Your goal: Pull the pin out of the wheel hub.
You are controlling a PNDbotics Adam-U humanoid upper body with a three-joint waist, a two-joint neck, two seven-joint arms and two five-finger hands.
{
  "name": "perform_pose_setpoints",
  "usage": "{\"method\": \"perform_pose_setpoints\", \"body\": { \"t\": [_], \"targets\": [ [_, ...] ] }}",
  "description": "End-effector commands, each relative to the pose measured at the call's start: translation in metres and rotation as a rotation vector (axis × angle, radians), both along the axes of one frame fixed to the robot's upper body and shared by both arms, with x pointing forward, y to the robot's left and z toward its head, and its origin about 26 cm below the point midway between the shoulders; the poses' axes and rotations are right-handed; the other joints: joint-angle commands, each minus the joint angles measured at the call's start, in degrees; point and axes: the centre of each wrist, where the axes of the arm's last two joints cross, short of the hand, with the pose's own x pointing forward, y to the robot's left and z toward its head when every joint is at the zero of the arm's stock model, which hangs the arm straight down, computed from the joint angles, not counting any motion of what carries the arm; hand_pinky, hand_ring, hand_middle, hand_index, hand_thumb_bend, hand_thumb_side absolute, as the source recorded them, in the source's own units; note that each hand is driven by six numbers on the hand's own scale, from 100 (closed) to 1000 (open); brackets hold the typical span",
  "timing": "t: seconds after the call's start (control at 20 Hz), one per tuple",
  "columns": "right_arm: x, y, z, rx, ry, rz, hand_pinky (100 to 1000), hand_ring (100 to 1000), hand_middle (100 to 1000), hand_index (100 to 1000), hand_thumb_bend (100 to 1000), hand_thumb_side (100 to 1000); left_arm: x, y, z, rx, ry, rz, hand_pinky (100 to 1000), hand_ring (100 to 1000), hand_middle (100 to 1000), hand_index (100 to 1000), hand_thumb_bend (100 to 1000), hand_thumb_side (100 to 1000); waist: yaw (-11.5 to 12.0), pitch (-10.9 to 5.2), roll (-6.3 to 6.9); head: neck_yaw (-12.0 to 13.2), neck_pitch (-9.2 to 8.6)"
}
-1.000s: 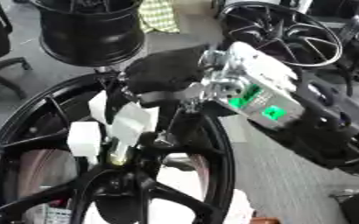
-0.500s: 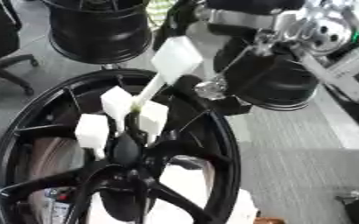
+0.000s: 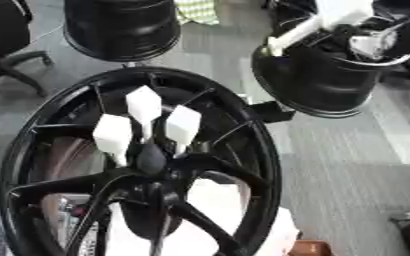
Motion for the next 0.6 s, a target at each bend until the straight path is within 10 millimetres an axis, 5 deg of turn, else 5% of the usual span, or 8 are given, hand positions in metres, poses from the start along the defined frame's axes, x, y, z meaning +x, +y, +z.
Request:
{"method": "perform_pose_setpoints", "body": {
  "t": [0.05, 0.35, 0.6],
  "targets": [
    [-0.01, -0.016, 0.009, -0.024, -0.086, -0.12, 877, 702, 397, 548, 100, 100, -0.002, 0.004, 0.008, 0.022, -0.036, 0.008, 870, 795, 817, 854, 100, 782, -0.6, -0.81, 0.48, 1.61, 0.29],
    [-0.016, -0.057, -0.043, 0.03, -0.059, -0.366, 877, 736, 487, 622, 151, 100, -0.004, 0.005, 0.006, 0.019, -0.04, 0.022, 870, 795, 818, 854, 100, 784, -1.63, -0.52, 0.91, 3.34, -0.08],
    [-0.026, -0.089, -0.084, 0.027, -0.014, -0.58, 886, 772, 549, 676, 294, 100, -0.005, 0.006, 0.005, 0.018, -0.039, 0.033, 871, 795, 818, 854, 100, 789, -1.92, -0.36, 1.14, 4.22, -0.1]
  ]
}}
